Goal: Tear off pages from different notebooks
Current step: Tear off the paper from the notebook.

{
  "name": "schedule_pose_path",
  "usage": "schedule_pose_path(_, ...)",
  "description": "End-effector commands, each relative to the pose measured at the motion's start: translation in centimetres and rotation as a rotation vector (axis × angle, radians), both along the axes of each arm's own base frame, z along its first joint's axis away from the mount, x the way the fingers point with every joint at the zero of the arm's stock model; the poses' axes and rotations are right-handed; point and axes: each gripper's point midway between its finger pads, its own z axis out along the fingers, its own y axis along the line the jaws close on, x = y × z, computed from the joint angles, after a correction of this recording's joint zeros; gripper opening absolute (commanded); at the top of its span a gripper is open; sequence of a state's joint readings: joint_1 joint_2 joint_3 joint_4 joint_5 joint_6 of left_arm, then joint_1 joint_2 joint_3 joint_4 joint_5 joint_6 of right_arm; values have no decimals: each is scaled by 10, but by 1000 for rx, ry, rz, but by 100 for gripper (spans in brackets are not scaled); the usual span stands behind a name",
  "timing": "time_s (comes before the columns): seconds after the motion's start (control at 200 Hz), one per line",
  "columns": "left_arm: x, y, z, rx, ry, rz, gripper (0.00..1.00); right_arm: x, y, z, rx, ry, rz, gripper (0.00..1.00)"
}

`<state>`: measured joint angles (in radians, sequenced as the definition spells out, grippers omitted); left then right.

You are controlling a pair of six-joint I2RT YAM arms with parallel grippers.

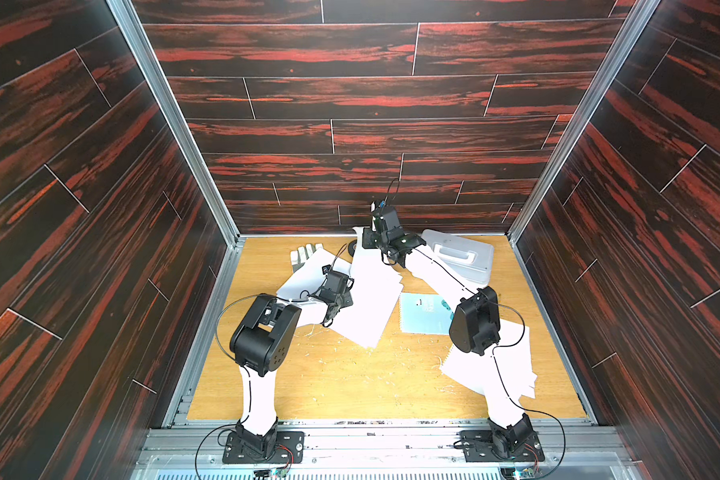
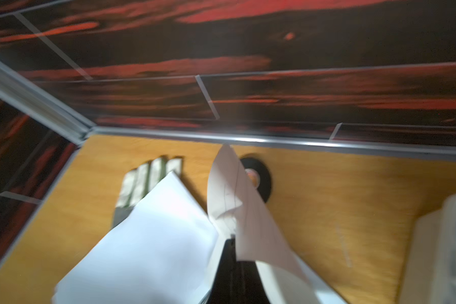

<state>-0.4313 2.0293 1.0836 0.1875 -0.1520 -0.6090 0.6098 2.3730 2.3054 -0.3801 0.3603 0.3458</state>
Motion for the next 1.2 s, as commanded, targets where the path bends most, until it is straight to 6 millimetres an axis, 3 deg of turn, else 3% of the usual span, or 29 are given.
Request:
schedule_pose_path(0.0,-206,83,-156,350,819,-58,0,21,-26,4,-74,-84,-141,0)
schedule_pose_path(0.125,-226,87,-168,366,874,-72,0,36,-44,-4,-113,-113,-235,0)
schedule_pose_path(0.301,-243,90,-177,402,931,-89,0,57,-93,-3,-193,-175,-420,0)
schedule_pose_path(0.526,-258,101,-191,442,986,-60,0,66,-147,12,-297,-233,-591,0)
schedule_pose_path(0.621,-260,104,-194,440,996,-46,0,66,-157,24,-322,-265,-610,0)
schedule_pose_path(0.817,-267,110,-200,445,1018,-31,0,56,-168,38,-381,-286,-637,0)
schedule_pose_path(0.957,-267,112,-196,447,1002,-19,0,38,-172,44,-344,-246,-635,0)
schedule_pose_path(1.198,-273,118,-199,442,1024,11,0,-2,-211,99,-429,-401,-748,0)
